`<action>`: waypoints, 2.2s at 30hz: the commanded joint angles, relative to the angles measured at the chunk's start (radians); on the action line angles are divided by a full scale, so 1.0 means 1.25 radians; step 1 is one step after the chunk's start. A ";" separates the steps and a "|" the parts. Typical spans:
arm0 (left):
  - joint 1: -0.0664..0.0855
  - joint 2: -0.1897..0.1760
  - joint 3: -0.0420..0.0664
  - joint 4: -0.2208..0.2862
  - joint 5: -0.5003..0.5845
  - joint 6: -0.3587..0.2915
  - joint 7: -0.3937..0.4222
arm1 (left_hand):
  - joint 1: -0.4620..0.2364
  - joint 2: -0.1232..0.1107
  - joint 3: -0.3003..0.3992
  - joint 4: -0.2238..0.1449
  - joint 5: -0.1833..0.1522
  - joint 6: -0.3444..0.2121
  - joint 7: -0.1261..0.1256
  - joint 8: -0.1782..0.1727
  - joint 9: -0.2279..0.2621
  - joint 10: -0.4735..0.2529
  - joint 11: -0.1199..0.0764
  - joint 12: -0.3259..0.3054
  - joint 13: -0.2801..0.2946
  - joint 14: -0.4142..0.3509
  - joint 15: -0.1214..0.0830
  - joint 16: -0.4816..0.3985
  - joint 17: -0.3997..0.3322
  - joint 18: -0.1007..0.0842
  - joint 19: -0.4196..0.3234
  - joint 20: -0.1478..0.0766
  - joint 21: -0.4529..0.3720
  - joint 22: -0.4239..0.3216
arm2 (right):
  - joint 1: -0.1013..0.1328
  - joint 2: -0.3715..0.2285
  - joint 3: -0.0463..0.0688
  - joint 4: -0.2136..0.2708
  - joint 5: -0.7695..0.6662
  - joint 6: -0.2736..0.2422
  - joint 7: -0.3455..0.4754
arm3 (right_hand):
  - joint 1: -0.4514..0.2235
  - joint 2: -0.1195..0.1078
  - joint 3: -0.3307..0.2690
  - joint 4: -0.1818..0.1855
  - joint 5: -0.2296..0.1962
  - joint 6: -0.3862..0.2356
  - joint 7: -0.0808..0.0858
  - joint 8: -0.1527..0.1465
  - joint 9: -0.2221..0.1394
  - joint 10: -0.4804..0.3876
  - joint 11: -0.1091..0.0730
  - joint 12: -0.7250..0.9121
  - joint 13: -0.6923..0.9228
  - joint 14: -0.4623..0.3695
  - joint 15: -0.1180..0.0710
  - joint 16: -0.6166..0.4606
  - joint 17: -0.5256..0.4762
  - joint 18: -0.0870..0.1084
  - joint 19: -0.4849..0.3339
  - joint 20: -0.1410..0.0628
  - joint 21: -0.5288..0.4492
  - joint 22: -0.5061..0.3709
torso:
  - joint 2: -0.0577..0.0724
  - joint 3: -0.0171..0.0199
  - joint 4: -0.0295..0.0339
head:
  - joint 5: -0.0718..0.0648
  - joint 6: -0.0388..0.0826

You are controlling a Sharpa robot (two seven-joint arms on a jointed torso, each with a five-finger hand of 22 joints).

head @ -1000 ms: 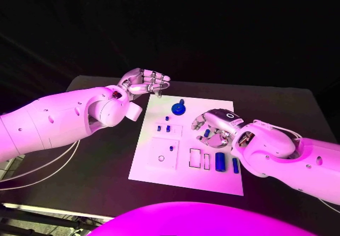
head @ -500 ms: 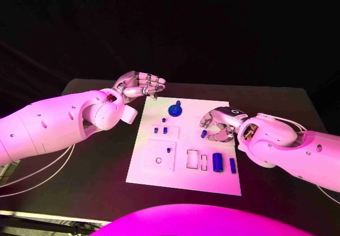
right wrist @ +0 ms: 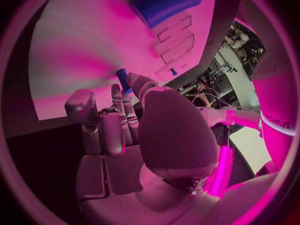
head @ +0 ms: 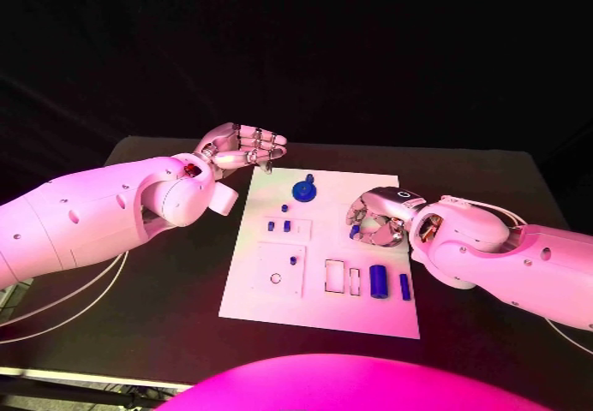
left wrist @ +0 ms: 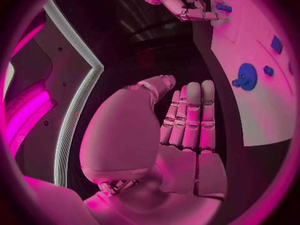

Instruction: Assemble the parts on the task board

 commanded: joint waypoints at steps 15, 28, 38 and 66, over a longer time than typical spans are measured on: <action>0.001 0.000 0.000 0.001 -0.018 0.013 -0.006 | -0.001 0.011 -0.004 -0.004 0.001 0.001 -0.003 0.002 -0.001 0.000 -0.002 0.012 0.004 0.001 -0.004 0.007 0.000 0.011 -0.002 -0.002 -0.002 0.002 | -0.004 0.006 -0.001 0.002 -0.005 0.002 0.003 | 0.013 0.017 0.099 -0.007 -0.055 0.082 -0.028 0.064 0.045 0.133 -0.040 0.035 0.021 0.028 -0.039 0.016 0.015 -0.008 0.022 -0.029 0.028 0.040 | -0.001 0.0000 -0.0008 | -0.001 -0.002; 0.001 0.001 0.000 -0.002 -0.018 0.015 -0.006 | -0.002 0.013 -0.005 -0.004 0.001 0.002 -0.004 0.003 0.000 0.000 -0.003 0.014 0.004 0.002 -0.005 0.008 0.001 0.012 -0.001 -0.002 -0.001 0.003 | -0.001 -0.012 0.001 0.031 -0.009 -0.059 -0.021 | 0.002 0.030 0.148 -0.032 -0.060 0.067 -0.030 0.099 0.093 0.158 -0.046 0.030 0.041 0.029 -0.044 0.018 0.019 -0.010 0.028 -0.037 0.036 0.056 | 0.000 -0.0009 0.0024 | -0.005 -0.002; 0.001 0.005 0.000 -0.005 -0.018 0.016 -0.005 | -0.003 0.012 -0.005 -0.003 0.001 0.002 -0.004 0.004 0.000 -0.001 -0.003 0.015 0.004 0.002 -0.005 0.009 0.001 0.011 -0.001 -0.002 -0.001 0.003 | 0.035 -0.039 0.010 0.122 0.032 -0.075 -0.012 | -0.001 0.027 0.155 -0.037 -0.060 0.066 -0.030 0.103 0.100 0.160 -0.046 0.028 0.043 0.030 -0.045 0.019 0.021 -0.010 0.028 -0.037 0.036 0.058 | -0.002 -0.0019 -0.0001 | 0.000 -0.001; 0.001 0.029 -0.001 -0.032 -0.014 0.015 0.001 | -0.004 0.012 -0.006 -0.003 0.001 0.003 -0.005 0.005 -0.001 -0.003 -0.003 0.016 0.005 0.001 -0.005 0.009 0.001 0.011 -0.002 -0.002 -0.001 0.003 | -0.067 0.192 -0.007 0.056 -0.027 -0.088 0.054 | -0.004 0.026 0.168 -0.046 -0.057 0.061 -0.027 0.106 0.107 0.160 -0.045 0.023 0.046 0.028 -0.044 0.016 0.014 -0.008 0.023 -0.037 0.028 0.053 | -0.004 -0.0002 -0.0021 | 0.050 -0.005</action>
